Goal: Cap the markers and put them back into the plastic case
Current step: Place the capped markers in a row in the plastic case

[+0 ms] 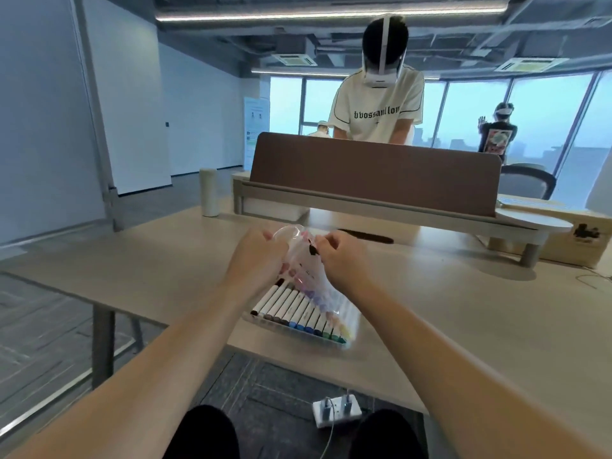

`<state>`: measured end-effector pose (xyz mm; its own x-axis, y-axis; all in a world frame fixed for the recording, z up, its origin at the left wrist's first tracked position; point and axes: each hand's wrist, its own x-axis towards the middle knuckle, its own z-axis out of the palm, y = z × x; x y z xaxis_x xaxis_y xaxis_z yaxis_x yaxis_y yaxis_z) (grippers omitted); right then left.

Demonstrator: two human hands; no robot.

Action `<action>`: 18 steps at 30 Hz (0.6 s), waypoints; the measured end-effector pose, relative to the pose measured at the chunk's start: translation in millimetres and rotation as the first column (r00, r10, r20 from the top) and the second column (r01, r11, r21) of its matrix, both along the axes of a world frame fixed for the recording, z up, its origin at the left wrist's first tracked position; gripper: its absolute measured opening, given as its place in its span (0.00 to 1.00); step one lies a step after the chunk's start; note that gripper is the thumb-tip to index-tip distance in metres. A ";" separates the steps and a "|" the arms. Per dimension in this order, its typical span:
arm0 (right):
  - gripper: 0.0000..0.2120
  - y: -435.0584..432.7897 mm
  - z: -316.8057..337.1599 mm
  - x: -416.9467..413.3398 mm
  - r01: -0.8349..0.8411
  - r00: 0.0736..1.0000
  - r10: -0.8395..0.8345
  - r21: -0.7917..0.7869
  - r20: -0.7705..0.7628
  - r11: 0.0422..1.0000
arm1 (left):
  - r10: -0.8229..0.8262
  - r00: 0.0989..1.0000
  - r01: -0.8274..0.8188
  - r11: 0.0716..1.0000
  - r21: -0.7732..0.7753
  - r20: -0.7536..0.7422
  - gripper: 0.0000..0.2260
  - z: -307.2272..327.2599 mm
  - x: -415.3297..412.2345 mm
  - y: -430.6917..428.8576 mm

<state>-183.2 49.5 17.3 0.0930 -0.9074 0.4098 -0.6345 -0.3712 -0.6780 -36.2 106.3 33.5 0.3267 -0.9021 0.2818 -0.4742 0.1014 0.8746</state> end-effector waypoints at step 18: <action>0.19 -53.0 -47.5 48.8 -0.007 0.868 0.141 0.273 -0.477 0.962 | -0.061 0.915 -0.144 0.875 0.461 0.400 0.13 -68.7 64.7 -48.4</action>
<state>-134.4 -3.5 -30.2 0.2908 -0.9554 0.0508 -0.8850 -0.2888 -0.3653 28.5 57.9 -35.2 0.3219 -0.9447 -0.0625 -0.7789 -0.3017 0.5498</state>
